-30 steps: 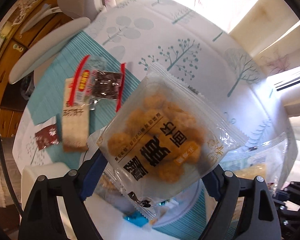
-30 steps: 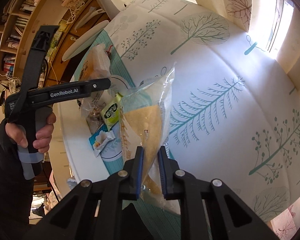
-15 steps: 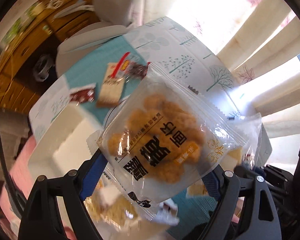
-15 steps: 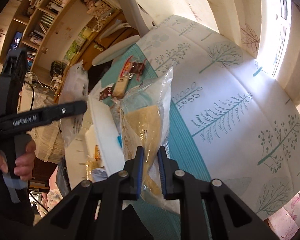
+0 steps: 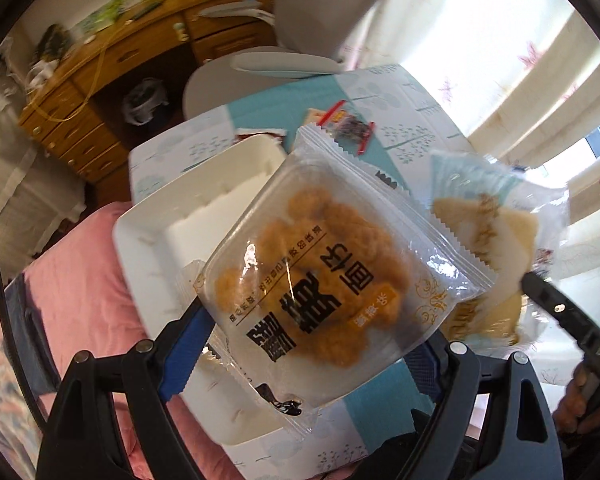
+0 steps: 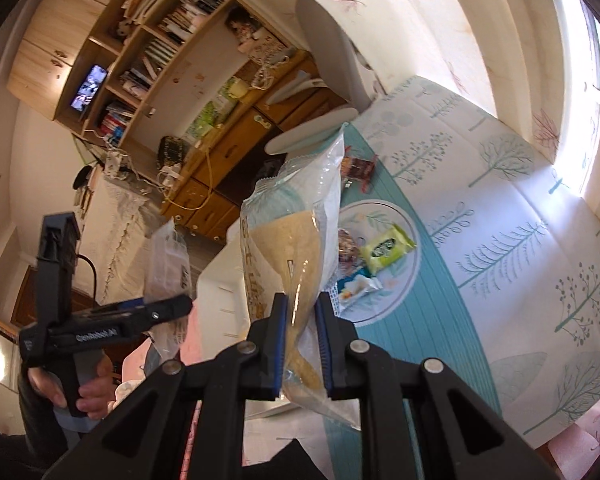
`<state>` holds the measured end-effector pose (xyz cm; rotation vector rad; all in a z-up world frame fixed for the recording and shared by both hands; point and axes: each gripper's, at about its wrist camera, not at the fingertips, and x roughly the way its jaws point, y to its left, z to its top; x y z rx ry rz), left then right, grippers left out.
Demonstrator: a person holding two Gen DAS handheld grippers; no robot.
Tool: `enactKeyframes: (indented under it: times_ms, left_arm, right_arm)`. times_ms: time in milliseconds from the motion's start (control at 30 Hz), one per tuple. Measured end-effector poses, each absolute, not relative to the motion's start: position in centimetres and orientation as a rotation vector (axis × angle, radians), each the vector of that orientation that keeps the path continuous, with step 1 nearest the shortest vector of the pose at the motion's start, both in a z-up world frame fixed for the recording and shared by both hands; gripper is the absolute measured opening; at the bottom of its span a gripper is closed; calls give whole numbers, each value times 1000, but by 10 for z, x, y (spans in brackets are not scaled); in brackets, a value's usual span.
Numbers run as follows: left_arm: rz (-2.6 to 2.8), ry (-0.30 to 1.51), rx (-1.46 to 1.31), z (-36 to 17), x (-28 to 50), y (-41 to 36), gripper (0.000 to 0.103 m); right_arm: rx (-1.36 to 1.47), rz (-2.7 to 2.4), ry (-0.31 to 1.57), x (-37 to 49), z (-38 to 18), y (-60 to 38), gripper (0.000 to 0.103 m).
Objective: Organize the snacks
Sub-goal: 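Carry both bags over the white tray and open both tools to release them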
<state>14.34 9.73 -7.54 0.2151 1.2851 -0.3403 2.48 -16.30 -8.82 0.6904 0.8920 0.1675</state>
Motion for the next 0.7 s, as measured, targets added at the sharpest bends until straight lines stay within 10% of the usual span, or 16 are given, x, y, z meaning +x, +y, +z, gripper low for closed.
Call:
enactKeyframes:
  times_ms: [700]
  left_arm:
    - [-297, 1283, -79, -117, 113, 184, 88]
  right_arm:
    - [491, 359, 1012, 56, -79, -56, 14]
